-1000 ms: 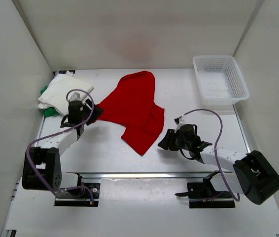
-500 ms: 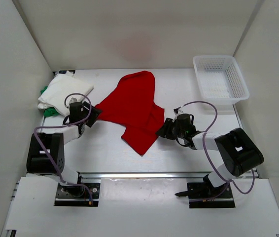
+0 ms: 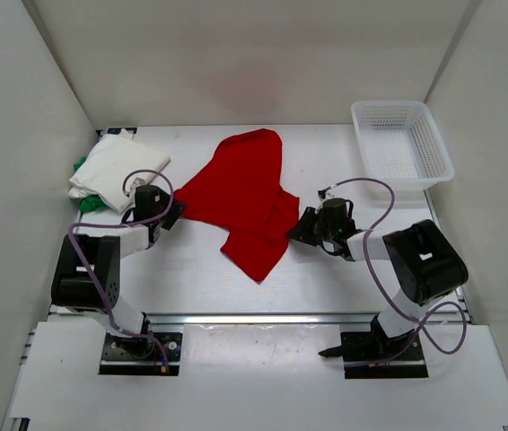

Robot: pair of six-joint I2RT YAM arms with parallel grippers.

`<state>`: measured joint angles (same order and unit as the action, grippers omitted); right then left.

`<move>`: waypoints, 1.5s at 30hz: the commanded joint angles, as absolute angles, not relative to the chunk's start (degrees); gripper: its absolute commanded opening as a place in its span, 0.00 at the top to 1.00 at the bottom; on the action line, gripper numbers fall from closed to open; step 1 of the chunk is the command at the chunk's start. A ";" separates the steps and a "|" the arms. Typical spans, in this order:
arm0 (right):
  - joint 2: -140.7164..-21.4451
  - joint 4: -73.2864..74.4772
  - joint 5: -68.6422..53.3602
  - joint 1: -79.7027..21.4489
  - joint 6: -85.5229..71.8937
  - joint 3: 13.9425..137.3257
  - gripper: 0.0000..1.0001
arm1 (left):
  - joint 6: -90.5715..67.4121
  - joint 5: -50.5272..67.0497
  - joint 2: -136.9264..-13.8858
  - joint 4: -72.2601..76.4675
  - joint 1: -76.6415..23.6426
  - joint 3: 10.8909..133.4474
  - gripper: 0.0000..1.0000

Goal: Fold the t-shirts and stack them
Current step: Flatten out the tshirt

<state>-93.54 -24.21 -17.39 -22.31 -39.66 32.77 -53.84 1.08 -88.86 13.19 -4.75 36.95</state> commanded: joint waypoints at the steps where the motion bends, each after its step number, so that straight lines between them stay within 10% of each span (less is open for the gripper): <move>1: -95.71 -25.58 -18.54 -21.88 -39.90 34.89 0.81 | -53.09 -0.09 -89.38 12.92 -4.66 38.41 0.47; 5: -94.40 -24.00 -17.76 -21.62 -39.37 35.95 0.61 | -50.73 0.09 -84.49 11.34 -5.01 36.14 0.28; 10: -96.32 -26.27 -20.39 -19.52 -40.16 36.12 0.77 | -49.04 -3.70 -83.84 10.81 -4.31 35.68 0.24; 16: -95.36 -26.98 -20.48 -19.86 -39.38 36.04 0.89 | -50.54 -0.35 -92.28 12.39 -6.24 40.51 0.47; 21: -96.50 -27.15 -21.00 -19.60 -40.08 37.18 0.64 | -51.59 -0.26 -94.91 13.09 -8.26 41.75 0.48; 28: -97.13 -28.04 -22.59 -17.14 -41.75 37.36 1.00 | -50.99 1.67 -92.75 11.36 -10.88 44.46 1.00; 35: -86.42 -23.40 -21.45 -12.75 -40.26 32.09 1.00 | -47.90 -5.43 -74.38 3.08 -24.16 43.95 1.00; 38: -84.90 -20.58 -20.04 -9.85 -37.62 32.26 1.00 | -52.54 -3.18 -70.24 4.99 -28.90 36.41 0.83; 42: -84.46 -19.69 -20.47 -8.00 -37.18 32.08 1.00 | -52.65 -0.18 -70.31 7.40 -29.19 30.06 0.11; 45: -84.38 -18.99 -20.65 -7.91 -37.09 31.91 1.00 | -52.65 1.76 -67.61 8.35 -24.53 26.55 0.13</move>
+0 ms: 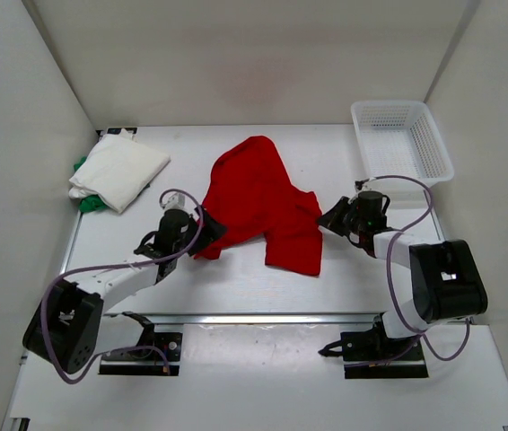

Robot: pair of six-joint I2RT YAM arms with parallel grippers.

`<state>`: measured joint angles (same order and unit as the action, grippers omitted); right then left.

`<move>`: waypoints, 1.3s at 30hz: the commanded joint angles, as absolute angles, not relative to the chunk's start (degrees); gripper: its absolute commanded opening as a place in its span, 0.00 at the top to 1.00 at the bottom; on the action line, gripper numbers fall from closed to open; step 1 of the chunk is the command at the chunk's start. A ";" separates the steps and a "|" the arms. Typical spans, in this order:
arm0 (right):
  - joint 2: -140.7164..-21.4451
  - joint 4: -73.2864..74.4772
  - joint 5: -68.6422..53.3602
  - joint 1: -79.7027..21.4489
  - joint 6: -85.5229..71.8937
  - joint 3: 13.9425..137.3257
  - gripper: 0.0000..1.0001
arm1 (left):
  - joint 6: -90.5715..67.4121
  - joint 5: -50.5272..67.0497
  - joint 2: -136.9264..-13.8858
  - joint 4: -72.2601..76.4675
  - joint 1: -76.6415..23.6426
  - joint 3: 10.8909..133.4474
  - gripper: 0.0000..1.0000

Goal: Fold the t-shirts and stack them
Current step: Flatten out the tshirt

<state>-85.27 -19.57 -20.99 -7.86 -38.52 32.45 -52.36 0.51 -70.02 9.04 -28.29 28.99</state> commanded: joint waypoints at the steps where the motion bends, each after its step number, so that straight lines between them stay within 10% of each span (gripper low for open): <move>1: -84.03 -18.81 -19.96 -7.48 -37.35 31.30 1.00 | -52.12 1.32 -65.93 7.83 -23.65 25.59 0.14; 14: -79.72 -18.36 -17.23 -5.45 -36.30 29.45 1.00 | -56.57 4.73 -57.49 2.19 -14.24 13.66 0.02; 15: -79.72 -18.37 -18.18 -4.93 -36.73 29.44 1.00 | -60.43 6.23 -55.04 5.50 -13.28 9.53 0.10; 16: -79.72 -18.20 -18.02 -5.10 -36.30 29.44 1.00 | -64.38 5.98 -51.80 7.10 -12.40 6.88 0.55; 17: -79.72 -17.93 -17.58 -5.45 -36.21 29.44 1.00 | -65.64 6.50 -49.94 6.86 -11.61 6.16 0.79; 18: -79.89 -17.67 -17.84 -5.71 -36.04 29.53 1.00 | -67.22 6.42 -48.70 6.59 -11.43 5.63 0.85; 30: -78.14 -18.90 -18.72 -7.03 -36.21 28.83 1.00 | -80.41 3.52 -43.42 9.22 -15.38 0.18 0.52; 39: -77.78 -19.60 -19.51 -8.44 -36.57 29.01 1.00 | -81.83 3.07 -48.95 12.30 -14.59 -2.02 0.73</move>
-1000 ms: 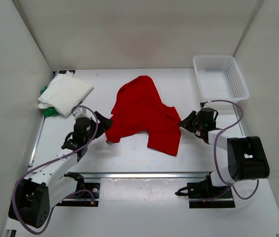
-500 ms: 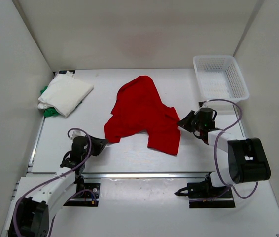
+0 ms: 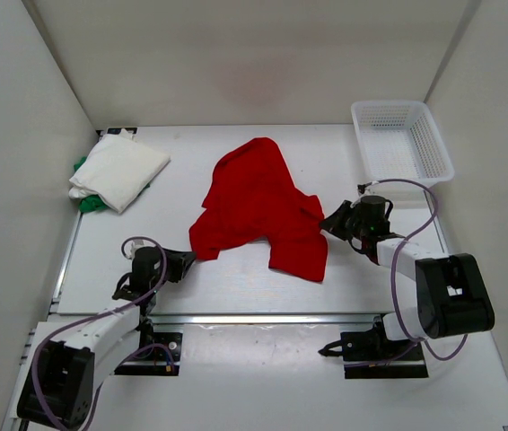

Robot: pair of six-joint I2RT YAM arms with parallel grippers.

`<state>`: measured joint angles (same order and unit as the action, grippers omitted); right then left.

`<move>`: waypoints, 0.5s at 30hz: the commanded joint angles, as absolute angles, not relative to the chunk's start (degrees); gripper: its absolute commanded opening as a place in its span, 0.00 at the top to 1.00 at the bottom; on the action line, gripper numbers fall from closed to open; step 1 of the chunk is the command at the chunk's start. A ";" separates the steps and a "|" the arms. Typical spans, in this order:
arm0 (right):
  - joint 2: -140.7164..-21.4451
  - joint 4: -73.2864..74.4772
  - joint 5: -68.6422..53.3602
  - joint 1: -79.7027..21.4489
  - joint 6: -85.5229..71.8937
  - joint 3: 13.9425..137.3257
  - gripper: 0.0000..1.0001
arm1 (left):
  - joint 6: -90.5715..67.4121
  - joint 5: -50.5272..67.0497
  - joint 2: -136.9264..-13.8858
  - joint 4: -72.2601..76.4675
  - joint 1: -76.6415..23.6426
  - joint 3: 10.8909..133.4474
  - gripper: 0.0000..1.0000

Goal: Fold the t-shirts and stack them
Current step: Flatten out the tshirt

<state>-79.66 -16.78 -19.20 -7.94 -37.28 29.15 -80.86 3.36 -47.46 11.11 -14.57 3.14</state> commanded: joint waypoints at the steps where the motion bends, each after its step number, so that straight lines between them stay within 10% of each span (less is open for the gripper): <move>1: -77.52 -19.51 -19.69 -8.35 -36.39 29.00 0.99 | -82.09 2.73 -48.69 12.22 -14.59 -2.54 0.74; 15: -76.11 -21.00 -20.83 -8.88 -36.74 28.39 1.00 | -78.66 2.72 -48.68 5.09 -13.09 -1.41 0.66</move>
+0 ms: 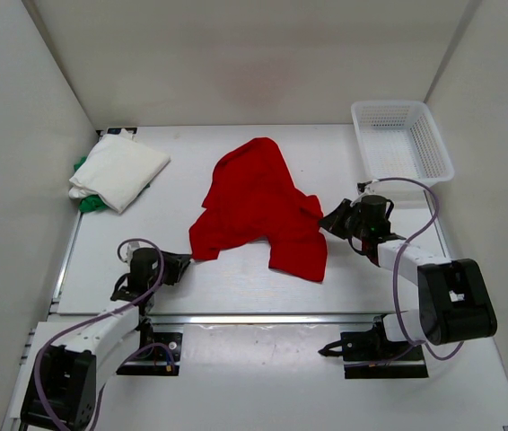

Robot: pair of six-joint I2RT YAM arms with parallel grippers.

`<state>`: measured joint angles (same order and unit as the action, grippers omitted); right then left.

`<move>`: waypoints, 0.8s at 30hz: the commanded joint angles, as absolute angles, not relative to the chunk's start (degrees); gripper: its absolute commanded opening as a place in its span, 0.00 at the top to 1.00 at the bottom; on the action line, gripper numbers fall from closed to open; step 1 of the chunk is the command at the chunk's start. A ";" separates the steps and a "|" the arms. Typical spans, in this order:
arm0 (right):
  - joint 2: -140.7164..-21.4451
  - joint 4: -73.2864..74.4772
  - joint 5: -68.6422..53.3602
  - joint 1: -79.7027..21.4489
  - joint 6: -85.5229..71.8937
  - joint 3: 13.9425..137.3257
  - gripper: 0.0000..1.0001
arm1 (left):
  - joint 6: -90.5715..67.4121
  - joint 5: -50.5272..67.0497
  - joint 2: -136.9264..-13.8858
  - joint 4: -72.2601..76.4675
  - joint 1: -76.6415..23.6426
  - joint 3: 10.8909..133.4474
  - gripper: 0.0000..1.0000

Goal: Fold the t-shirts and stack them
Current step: Flatten out the tshirt

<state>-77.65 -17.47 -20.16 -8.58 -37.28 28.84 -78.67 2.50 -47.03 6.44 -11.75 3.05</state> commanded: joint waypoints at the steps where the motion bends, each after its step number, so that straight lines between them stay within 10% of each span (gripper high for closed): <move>1: -75.77 -20.74 -21.35 -8.88 -37.09 28.39 1.00 | -79.71 3.07 -50.34 6.49 -13.53 -1.93 0.66; 12: -72.42 -20.74 -21.44 -9.06 -37.26 26.99 0.99 | -84.45 3.43 -63.27 14.14 -16.26 3.34 0.64; 18: -71.54 -20.04 -21.01 -7.74 -36.56 25.32 1.00 | -83.06 4.58 -68.30 16.01 -16.09 4.65 0.97; 24: -71.89 -20.48 -21.18 -8.96 -37.00 25.75 1.00 | -77.01 2.99 -62.41 11.69 -10.03 7.20 1.00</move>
<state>-72.75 -18.44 -21.08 -8.40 -37.32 25.54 -81.56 5.43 -64.38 16.91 -12.64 5.45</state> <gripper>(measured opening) 0.008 0.022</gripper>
